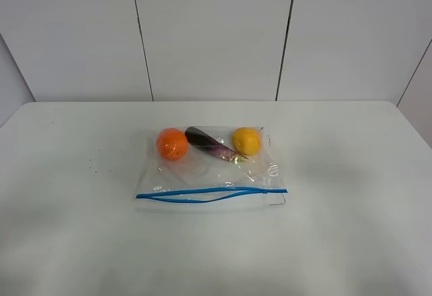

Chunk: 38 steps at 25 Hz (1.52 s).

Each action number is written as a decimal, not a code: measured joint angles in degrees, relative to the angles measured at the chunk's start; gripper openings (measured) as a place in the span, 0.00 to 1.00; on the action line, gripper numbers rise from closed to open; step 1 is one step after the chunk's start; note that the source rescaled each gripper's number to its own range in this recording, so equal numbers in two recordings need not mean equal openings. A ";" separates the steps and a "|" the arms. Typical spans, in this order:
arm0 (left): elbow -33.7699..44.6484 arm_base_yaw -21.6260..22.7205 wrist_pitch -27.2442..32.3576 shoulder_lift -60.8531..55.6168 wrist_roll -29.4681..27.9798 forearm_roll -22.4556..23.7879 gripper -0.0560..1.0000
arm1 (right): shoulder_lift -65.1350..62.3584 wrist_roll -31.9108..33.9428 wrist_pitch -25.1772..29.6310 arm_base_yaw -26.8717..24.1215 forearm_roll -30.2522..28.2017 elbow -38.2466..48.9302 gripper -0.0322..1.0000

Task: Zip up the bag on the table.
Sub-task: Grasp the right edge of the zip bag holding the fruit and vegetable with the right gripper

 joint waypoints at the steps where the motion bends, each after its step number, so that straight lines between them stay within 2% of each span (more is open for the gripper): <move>1: 0.00 0.00 0.00 0.00 0.00 0.00 1.00 | 4.77 0.00 0.29 0.00 0.89 -1.81 1.00; 9: 0.00 0.00 0.00 0.00 0.00 0.00 1.00 | 38.43 -3.75 -0.04 0.00 8.17 -12.73 1.00; 13: 0.00 0.00 0.00 0.00 0.00 0.00 1.00 | 50.34 -8.56 -5.36 0.00 12.65 -13.37 1.00; 18: 0.00 0.00 0.00 0.00 0.00 0.00 1.00 | 61.33 -17.80 -12.17 0.00 21.57 -13.37 1.00; 24: 0.00 0.00 0.00 0.00 0.00 0.00 1.00 | 70.05 -32.42 -13.83 -0.28 36.94 -13.37 1.00; 27: 0.00 0.00 0.00 0.00 0.00 0.00 1.00 | 73.07 -40.51 -12.25 -2.68 46.10 -13.66 1.00; 30: 0.00 0.00 0.00 0.00 0.00 0.00 1.00 | 76.62 -48.01 -6.17 -6.26 52.51 -15.35 1.00; 35: 0.00 0.00 0.00 0.00 0.00 0.00 1.00 | 82.48 -55.93 0.69 -8.36 59.32 -17.81 1.00; 38: 0.00 0.00 0.00 0.00 0.00 0.00 1.00 | 85.67 -60.51 1.93 -7.97 61.81 -17.93 1.00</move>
